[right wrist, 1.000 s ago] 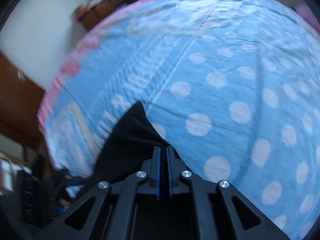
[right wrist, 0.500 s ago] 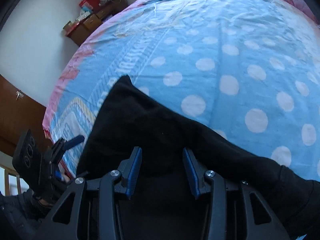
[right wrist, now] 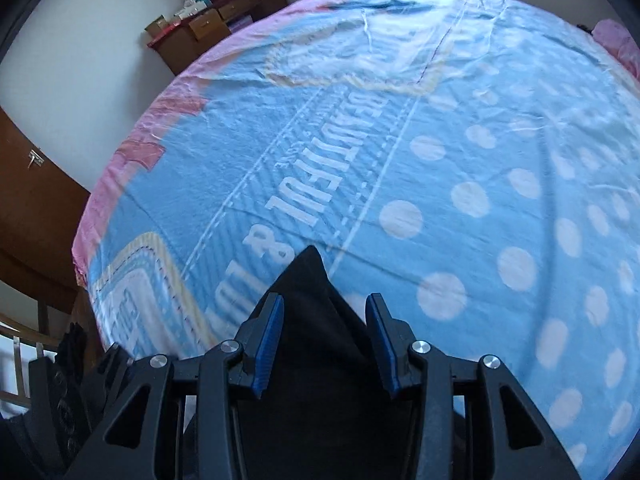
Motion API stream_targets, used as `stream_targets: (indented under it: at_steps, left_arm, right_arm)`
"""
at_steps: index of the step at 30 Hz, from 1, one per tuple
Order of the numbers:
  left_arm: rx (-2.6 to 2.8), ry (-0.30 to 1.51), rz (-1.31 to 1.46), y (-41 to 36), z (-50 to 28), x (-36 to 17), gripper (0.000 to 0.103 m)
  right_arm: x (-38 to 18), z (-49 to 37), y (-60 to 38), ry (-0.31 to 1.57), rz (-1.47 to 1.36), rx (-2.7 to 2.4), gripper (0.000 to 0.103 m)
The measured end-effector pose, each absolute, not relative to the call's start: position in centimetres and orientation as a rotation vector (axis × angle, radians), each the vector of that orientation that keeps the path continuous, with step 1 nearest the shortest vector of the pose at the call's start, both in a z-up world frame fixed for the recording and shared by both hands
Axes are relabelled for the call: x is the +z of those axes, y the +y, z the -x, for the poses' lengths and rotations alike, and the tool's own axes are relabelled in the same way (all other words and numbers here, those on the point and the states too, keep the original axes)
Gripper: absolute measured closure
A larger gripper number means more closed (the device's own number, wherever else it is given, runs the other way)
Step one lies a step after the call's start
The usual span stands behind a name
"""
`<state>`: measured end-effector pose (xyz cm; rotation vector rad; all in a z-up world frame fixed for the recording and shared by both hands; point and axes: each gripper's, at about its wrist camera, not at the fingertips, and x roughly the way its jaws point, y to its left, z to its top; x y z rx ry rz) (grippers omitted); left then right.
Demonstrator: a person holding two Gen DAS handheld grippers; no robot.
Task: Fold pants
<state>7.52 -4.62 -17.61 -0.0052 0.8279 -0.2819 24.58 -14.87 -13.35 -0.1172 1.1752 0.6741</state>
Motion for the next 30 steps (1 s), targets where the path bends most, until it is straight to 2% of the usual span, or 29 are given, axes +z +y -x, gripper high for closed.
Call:
stream_targets:
  at_steps: [8,13,20,26,30]
  left_arm:
    - [-0.273,0.813,-0.017,-5.2,-7.3,-18.0,0.0]
    - [-0.266,0.812,-0.024,-5.6,-7.0,-18.2,0.0]
    - [-0.274,0.837,0.004,-4.7,-4.5,-18.2,0.0]
    - [-0.273,0.809,-0.066,-5.7,-3.1,-18.6,0.0]
    - [-0.286,0.805,-0.071,-5.4,-3.1,-18.6,0.0]
  right_arm:
    - [-14.9,-26.4,-15.2,1.209,0.079,0.648,0.052]
    - [-14.6,-25.9,-15.5,1.185,0.085,0.631,0.052]
    - [-10.8,-23.6,-18.7,1.074,0.042,0.607,0.051]
    - [-11.8,-24.1,-17.6,1.115,0.064,0.675,0.051]
    - [-14.4,-25.9,-14.8,1.269,0.002,0.778,0.051]
